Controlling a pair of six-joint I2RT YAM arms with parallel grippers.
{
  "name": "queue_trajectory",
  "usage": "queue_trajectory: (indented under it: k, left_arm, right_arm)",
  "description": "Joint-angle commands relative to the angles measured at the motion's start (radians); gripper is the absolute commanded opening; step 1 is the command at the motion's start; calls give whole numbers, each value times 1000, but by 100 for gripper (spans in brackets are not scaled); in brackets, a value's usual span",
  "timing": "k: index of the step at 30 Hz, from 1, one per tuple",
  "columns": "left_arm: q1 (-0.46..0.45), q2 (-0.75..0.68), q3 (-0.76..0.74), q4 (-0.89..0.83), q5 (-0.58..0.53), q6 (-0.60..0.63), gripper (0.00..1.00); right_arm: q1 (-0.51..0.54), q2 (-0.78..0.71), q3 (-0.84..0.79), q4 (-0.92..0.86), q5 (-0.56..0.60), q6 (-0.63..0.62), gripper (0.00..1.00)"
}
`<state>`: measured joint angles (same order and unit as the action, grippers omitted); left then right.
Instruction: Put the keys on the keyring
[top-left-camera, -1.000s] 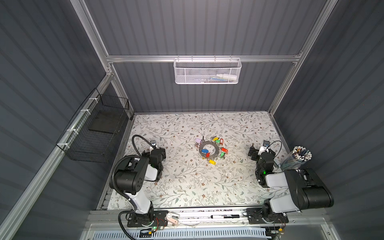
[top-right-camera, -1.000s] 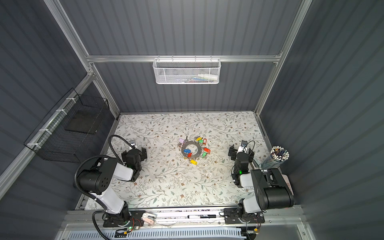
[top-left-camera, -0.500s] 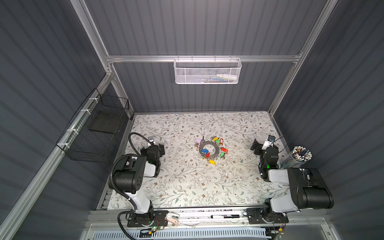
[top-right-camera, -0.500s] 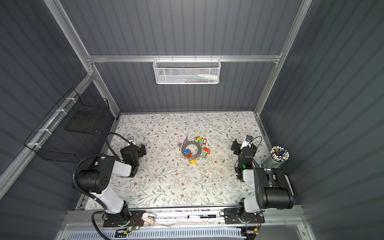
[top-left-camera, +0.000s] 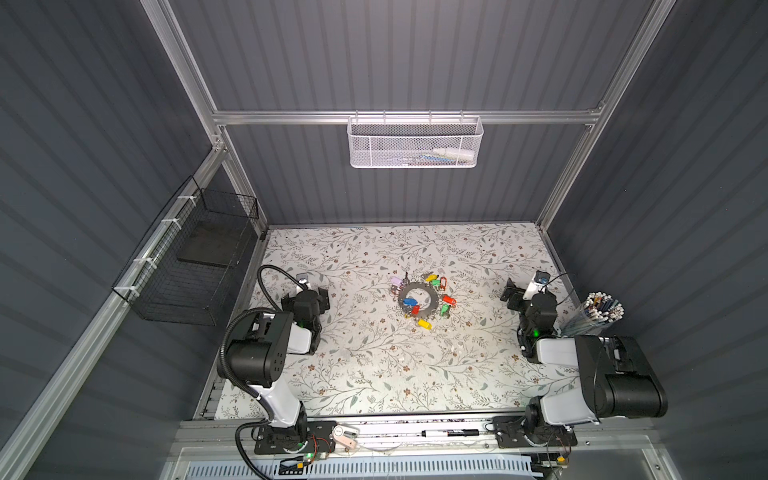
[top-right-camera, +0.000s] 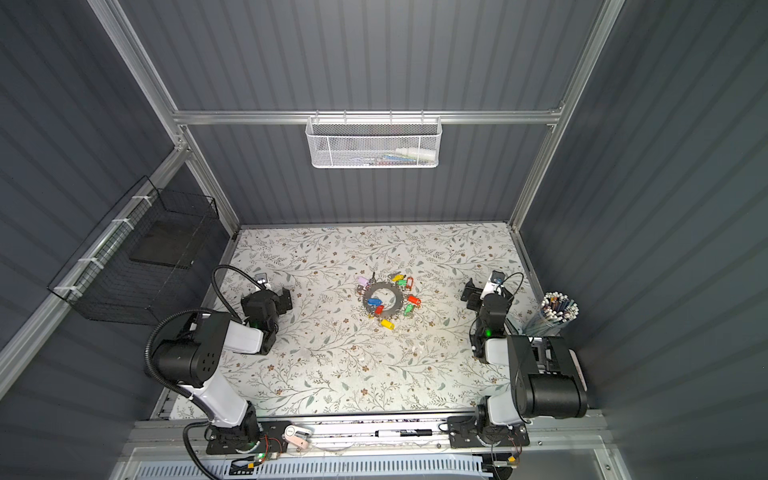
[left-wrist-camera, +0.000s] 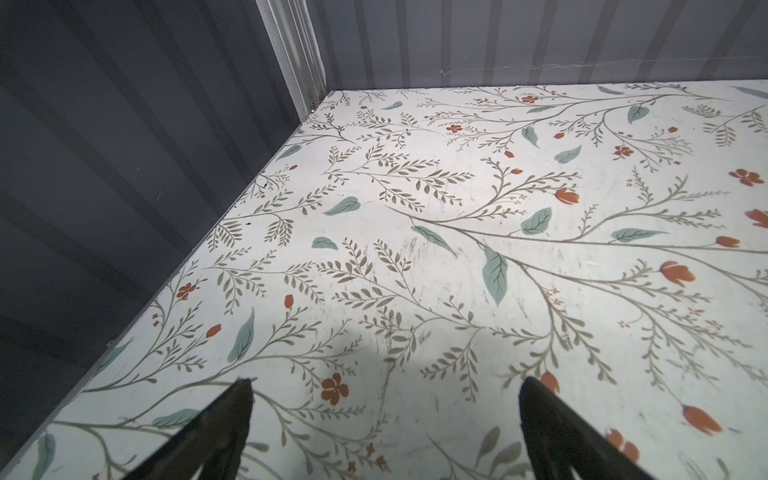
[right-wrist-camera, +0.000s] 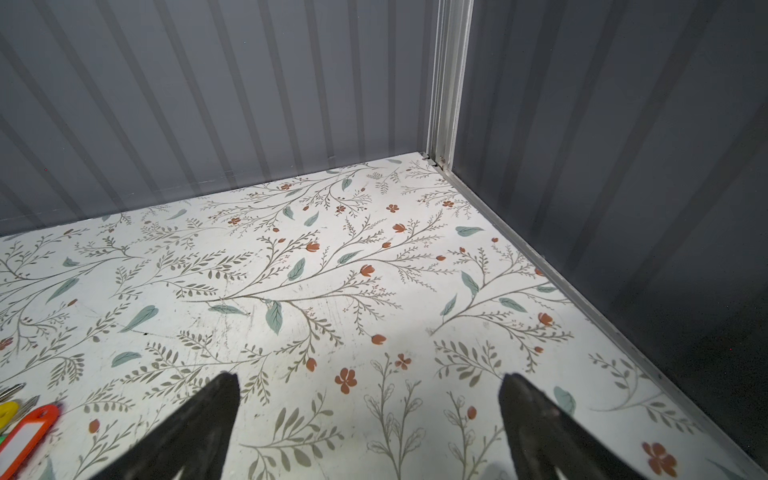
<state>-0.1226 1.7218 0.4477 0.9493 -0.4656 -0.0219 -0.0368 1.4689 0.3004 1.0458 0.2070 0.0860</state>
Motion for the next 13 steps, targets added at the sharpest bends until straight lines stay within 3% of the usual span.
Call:
queue_trajectory:
  k: [1,13]
  left_arm:
    - [3,-4,5,2,10,-12,100]
    - [3,-4,5,0,10,-12,100]
  right_arm:
    - [3,-7,-6,-2,-6,5,99]
    - [3,-9,-9,-3,-34,-3,99]
